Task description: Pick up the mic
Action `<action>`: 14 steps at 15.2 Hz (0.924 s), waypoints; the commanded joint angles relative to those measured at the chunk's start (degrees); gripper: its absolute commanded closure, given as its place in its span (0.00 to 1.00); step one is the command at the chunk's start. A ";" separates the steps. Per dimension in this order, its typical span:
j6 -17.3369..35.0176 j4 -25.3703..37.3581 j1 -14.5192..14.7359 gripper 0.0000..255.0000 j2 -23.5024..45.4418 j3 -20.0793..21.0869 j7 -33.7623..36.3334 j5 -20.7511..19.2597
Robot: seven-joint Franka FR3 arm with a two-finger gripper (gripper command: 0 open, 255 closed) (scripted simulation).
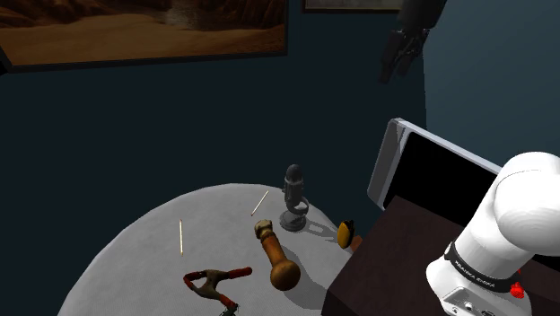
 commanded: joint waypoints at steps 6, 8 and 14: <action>10.04 -5.71 1.70 0.00 4.11 -2.71 -4.87 0.38; 14.07 -7.44 2.45 0.00 6.37 -3.78 -6.91 0.67; 25.98 -10.61 5.15 0.00 15.13 -6.99 -13.56 2.40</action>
